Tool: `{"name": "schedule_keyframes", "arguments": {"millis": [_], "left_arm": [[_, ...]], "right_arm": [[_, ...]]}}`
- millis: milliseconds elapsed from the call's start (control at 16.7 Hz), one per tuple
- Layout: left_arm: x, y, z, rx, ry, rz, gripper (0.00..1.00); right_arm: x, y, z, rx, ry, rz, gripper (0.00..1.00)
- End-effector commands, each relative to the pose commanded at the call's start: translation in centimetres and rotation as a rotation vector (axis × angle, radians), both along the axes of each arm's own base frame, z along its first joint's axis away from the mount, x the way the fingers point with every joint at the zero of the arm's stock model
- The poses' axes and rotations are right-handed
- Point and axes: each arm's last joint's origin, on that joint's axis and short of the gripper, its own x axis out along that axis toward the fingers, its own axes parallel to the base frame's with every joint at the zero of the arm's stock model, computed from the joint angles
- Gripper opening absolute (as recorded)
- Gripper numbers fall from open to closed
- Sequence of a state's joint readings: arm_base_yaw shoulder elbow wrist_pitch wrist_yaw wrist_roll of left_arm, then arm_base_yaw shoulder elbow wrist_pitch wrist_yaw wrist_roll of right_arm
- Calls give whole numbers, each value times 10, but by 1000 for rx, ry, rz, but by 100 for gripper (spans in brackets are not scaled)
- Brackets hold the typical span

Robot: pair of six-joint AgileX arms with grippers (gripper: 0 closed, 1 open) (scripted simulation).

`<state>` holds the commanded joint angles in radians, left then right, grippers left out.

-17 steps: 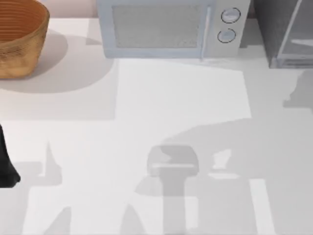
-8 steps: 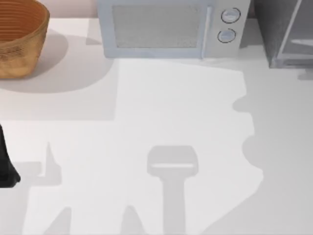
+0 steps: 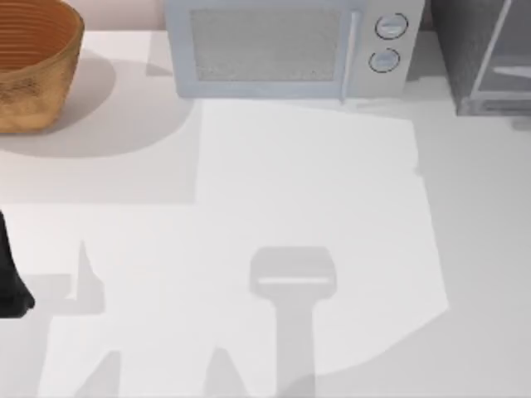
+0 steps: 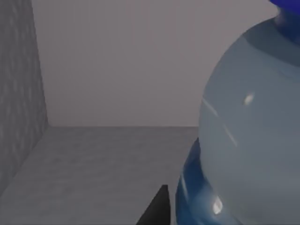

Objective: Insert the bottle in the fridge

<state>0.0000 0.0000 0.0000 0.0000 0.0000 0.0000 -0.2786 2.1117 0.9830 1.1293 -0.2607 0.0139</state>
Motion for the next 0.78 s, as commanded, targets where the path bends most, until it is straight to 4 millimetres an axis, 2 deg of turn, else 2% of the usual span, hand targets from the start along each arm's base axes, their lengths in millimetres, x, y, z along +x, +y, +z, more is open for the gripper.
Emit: {"name": "schedule_keyframes", "arguments": {"millis": [120, 240, 660, 780], "left_arm": [[0, 0, 0, 0, 0, 0, 100], [0, 0, 0, 0, 0, 0, 100], [0, 0, 0, 0, 0, 0, 100], [0, 0, 0, 0, 0, 0, 100]], "right_arm": [[0, 2, -2, 3, 8, 5, 1], [9, 3, -5, 6, 17, 11, 1], [81, -2, 0, -1, -6, 2, 1], [94, 0, -1, 2, 1, 3, 1]]}}
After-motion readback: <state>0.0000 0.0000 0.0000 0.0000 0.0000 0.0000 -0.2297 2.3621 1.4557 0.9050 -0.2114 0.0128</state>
